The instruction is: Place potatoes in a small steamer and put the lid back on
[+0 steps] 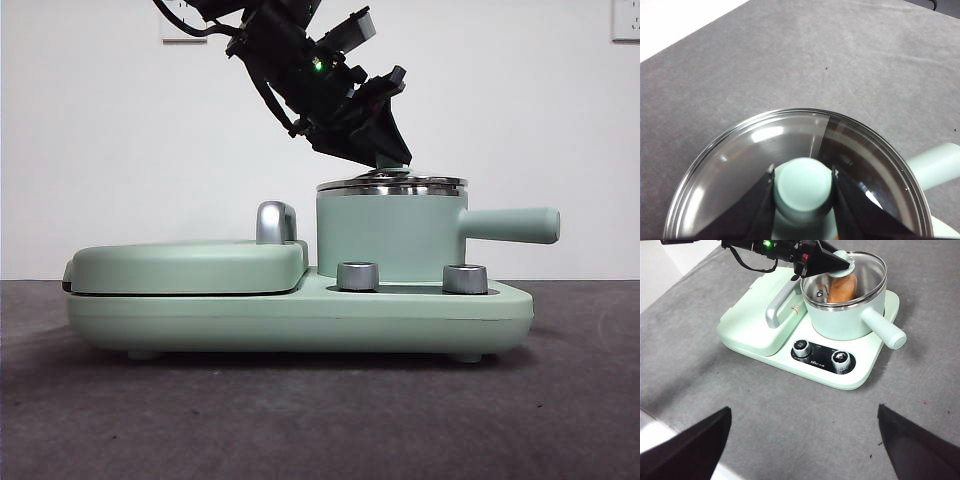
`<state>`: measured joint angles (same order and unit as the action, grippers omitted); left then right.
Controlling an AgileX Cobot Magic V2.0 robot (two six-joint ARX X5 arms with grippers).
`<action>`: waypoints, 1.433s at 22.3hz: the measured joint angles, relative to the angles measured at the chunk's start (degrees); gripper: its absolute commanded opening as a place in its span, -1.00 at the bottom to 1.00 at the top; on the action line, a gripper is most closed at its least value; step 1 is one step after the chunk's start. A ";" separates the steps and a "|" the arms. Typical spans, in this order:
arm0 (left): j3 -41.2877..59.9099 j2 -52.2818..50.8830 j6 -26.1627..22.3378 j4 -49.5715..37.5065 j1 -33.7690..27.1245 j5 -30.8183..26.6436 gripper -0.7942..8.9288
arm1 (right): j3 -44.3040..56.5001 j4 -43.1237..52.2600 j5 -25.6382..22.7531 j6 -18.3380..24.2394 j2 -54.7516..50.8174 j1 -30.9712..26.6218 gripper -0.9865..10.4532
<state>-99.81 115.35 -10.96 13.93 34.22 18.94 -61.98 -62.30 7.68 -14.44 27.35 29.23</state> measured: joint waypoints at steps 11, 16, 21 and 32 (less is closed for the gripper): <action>-0.33 0.63 -1.36 -0.39 1.20 -3.26 -0.82 | 0.00 0.00 -0.07 0.00 0.00 0.00 -0.03; -0.52 0.63 -2.56 -0.44 1.84 -4.26 -0.56 | 0.00 0.00 -0.15 0.00 0.00 0.00 -0.03; -0.52 1.09 -2.73 -0.44 1.86 -4.68 -0.07 | 0.00 0.00 -0.15 0.00 0.00 0.00 -0.03; -12.74 -4.85 4.31 24.85 1.88 -4.68 0.02 | 0.00 0.04 -0.15 0.00 0.00 0.00 -0.03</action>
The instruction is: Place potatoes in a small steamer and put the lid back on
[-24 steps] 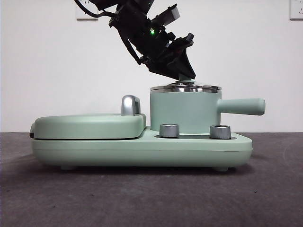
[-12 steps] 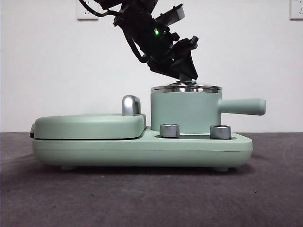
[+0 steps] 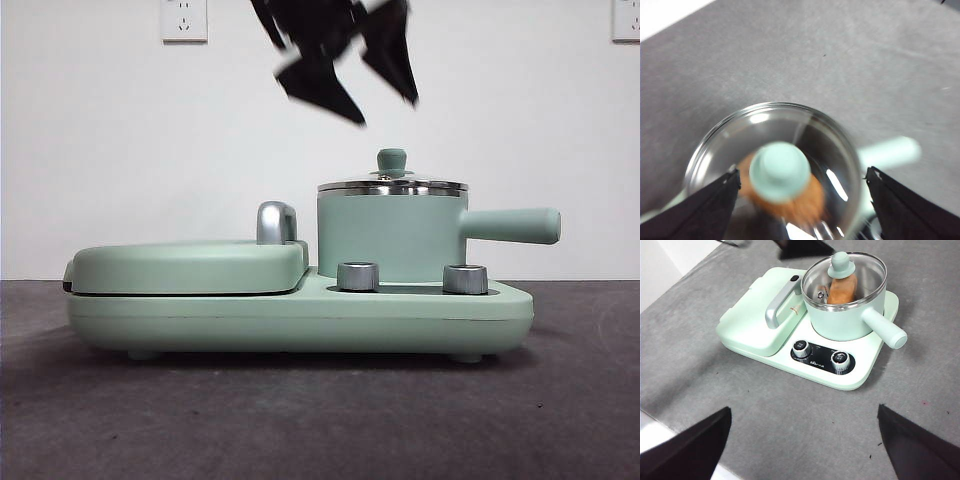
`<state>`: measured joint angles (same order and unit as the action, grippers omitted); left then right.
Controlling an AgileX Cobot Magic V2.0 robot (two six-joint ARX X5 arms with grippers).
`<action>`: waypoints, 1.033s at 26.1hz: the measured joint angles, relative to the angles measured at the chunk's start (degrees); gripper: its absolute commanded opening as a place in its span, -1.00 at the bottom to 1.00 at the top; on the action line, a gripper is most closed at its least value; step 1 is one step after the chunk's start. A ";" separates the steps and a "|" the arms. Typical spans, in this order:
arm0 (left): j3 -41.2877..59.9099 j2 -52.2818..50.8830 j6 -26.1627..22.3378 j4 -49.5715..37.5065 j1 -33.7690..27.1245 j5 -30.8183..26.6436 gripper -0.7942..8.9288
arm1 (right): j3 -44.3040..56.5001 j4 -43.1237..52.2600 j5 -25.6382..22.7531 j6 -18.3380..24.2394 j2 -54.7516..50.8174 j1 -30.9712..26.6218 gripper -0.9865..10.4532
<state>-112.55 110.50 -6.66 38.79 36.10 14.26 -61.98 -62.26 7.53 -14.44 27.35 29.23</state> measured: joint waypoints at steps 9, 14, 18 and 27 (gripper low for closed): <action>-0.17 -20.96 1.57 25.66 -0.79 0.00 0.21 | 0.00 0.33 0.44 0.00 0.00 0.00 -0.03; 7.74 -35.89 2.45 27.91 -0.79 0.02 0.19 | 0.00 0.35 1.70 0.00 0.00 0.00 -0.03; 19.12 -44.74 3.93 28.20 -0.79 0.02 0.19 | 0.00 0.39 3.48 0.00 0.00 0.00 -0.03; 47.06 -66.18 10.62 19.87 -0.79 0.02 0.19 | 0.00 1.22 6.38 0.00 0.00 0.02 -0.03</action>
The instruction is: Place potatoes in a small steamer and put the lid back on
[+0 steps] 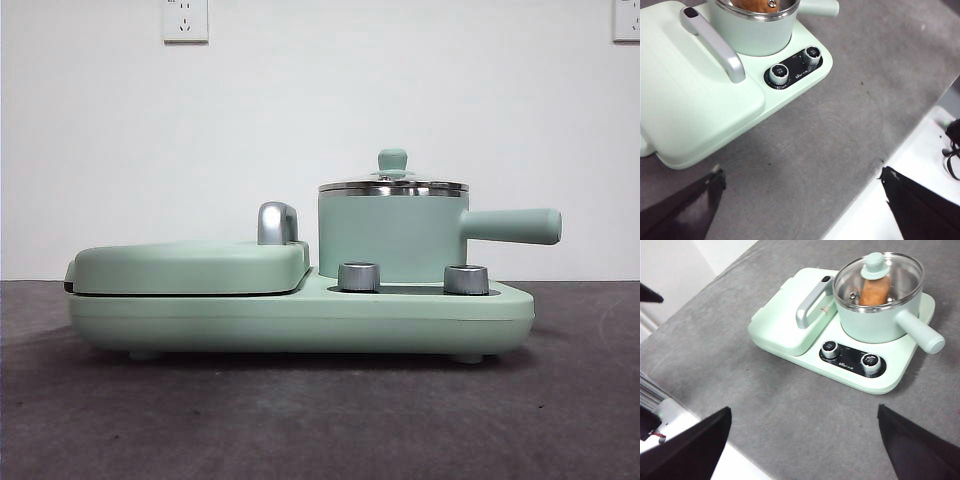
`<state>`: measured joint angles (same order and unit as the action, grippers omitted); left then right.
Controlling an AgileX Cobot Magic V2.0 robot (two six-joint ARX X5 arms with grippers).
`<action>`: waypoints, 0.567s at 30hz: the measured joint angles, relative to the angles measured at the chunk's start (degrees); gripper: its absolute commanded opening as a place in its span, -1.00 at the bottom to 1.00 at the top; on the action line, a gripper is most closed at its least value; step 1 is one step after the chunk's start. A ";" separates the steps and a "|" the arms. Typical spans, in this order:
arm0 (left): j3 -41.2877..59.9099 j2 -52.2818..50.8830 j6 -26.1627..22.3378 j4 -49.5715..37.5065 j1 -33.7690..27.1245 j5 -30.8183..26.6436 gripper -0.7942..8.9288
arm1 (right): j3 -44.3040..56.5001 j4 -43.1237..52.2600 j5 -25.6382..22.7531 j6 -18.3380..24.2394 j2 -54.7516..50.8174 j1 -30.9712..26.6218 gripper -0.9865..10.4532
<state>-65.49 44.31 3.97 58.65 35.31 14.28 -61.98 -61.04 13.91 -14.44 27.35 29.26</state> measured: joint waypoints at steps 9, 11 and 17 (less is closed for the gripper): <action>10.16 -11.45 3.74 -3.08 0.00 0.02 -0.86 | 0.00 -0.09 0.02 -0.33 0.00 -0.02 -0.87; 10.16 -11.78 3.82 -3.19 0.00 0.00 -0.79 | 0.00 -0.35 -0.20 -0.31 0.00 -0.02 -0.78; 10.16 -11.87 4.31 -3.23 0.00 0.00 -0.79 | 0.00 0.57 -1.46 -0.26 0.00 -0.02 -0.78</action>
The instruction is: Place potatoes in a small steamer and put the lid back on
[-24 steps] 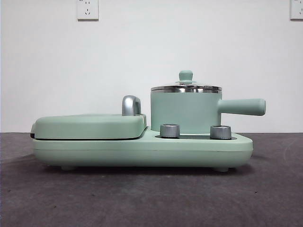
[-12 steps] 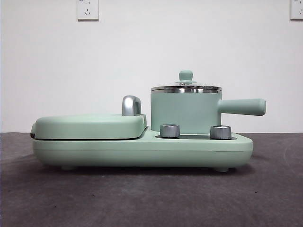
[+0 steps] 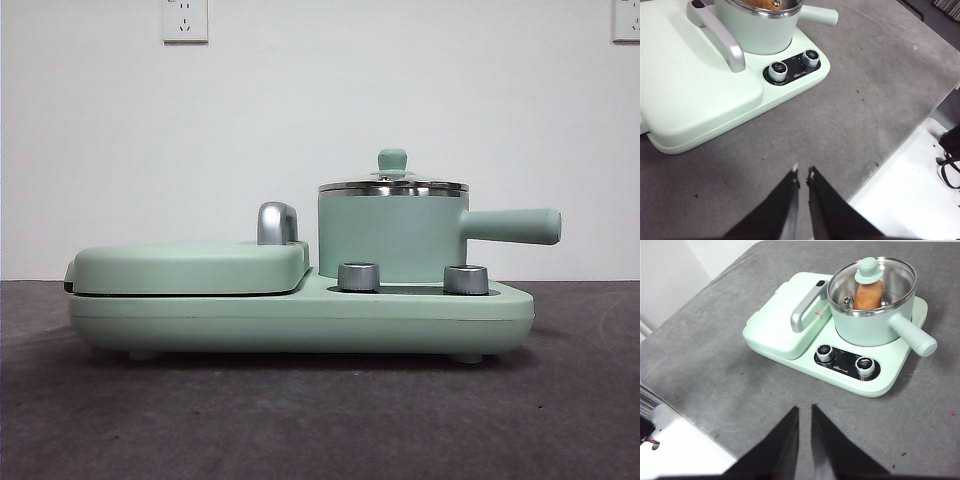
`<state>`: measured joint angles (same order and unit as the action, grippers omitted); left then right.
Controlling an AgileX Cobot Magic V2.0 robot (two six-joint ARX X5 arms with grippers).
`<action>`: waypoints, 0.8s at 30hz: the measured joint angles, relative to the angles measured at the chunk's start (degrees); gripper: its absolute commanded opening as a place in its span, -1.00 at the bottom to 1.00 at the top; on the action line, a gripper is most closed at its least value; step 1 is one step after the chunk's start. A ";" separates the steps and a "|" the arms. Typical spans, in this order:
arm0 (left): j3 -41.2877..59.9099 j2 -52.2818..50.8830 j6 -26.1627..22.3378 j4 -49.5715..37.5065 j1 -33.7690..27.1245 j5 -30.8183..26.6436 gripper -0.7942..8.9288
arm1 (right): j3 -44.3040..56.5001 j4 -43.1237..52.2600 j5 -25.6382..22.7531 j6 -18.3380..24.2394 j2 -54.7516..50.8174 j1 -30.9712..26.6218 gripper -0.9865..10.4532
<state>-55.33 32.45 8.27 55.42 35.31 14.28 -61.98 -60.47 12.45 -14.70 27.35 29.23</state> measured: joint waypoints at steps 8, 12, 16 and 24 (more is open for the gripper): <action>0.00 0.00 0.11 -0.37 0.00 0.00 -0.79 | 0.00 0.09 -0.46 0.00 0.00 0.00 -0.78; 0.00 -0.02 0.11 -0.37 0.00 0.00 -0.79 | 0.00 0.09 -0.46 0.00 0.00 0.00 -0.78; 0.02 -1.53 0.11 -0.39 -1.16 0.02 -0.79 | 0.00 0.11 -0.46 0.00 0.00 0.00 -0.78; 4.79 -9.01 0.11 -4.37 -12.57 0.02 -0.79 | 0.00 0.11 -0.46 0.00 0.00 0.00 -0.78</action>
<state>-50.54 23.44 8.38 51.05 22.74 14.31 -61.98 -60.36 11.99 -14.70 27.35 29.23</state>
